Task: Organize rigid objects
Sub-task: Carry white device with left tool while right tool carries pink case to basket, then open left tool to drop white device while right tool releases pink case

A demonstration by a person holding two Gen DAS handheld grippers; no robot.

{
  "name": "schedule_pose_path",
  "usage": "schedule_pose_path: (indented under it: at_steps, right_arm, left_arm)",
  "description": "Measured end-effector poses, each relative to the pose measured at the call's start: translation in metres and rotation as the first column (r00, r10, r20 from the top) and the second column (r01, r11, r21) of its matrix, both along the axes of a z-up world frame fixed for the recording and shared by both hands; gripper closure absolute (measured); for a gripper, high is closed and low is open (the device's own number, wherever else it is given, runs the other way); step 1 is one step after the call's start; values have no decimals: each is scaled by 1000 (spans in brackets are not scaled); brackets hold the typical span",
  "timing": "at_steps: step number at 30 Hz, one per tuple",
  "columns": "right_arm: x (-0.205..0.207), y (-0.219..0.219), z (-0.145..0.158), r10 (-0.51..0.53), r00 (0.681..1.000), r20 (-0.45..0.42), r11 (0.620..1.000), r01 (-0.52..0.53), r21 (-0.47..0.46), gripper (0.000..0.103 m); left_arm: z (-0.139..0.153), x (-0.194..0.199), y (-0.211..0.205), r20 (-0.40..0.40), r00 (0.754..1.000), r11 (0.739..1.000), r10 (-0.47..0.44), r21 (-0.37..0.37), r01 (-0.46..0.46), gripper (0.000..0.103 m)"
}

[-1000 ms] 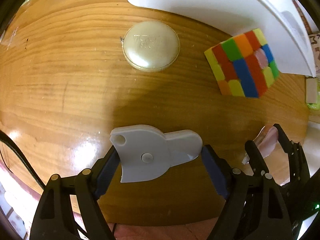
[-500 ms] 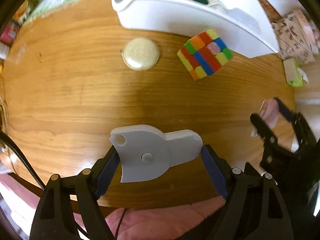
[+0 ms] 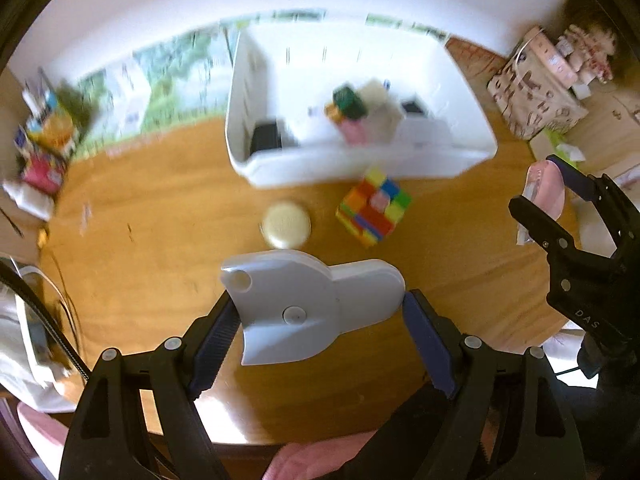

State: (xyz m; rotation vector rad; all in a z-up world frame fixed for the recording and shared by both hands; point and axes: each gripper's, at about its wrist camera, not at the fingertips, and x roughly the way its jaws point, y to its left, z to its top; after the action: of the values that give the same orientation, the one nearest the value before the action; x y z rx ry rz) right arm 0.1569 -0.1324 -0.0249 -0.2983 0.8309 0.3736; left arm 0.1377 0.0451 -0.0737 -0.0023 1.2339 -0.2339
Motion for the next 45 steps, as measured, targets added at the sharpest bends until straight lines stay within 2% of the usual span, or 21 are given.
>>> schedule_pose_path:
  at_steps: [5, 12, 18, 28, 33, 39, 45]
  right_arm:
    - [14, 3, 19, 23, 998, 53, 1000, -24, 7, 30]
    - [44, 6, 31, 14, 994, 105, 999, -18, 32, 30]
    - [67, 9, 29, -1, 993, 119, 998, -6, 60, 30]
    - [100, 16, -1, 4, 997, 72, 997, -10, 77, 30]
    - [114, 15, -17, -20, 998, 66, 995, 14, 95, 30]
    - [126, 8, -32, -78, 995, 57, 990, 71, 123, 30]
    - [130, 1, -40, -138, 988, 66, 980, 126, 154, 30]
  left_arm:
    - [34, 13, 3, 95, 995, 1000, -19, 14, 18, 19]
    - [57, 34, 5, 182, 983, 1000, -29, 14, 27, 19]
    - [65, 53, 5, 245, 969, 999, -28, -15, 33, 19]
    - [44, 96, 1, 251, 968, 999, -11, -32, 20, 19]
    - [29, 115, 0, 256, 967, 996, 3, -85, 20, 19]
    - [22, 127, 8, 344, 936, 988, 78, -150, -27, 19]
    - [17, 137, 21, 400, 906, 976, 135, -213, -51, 19]
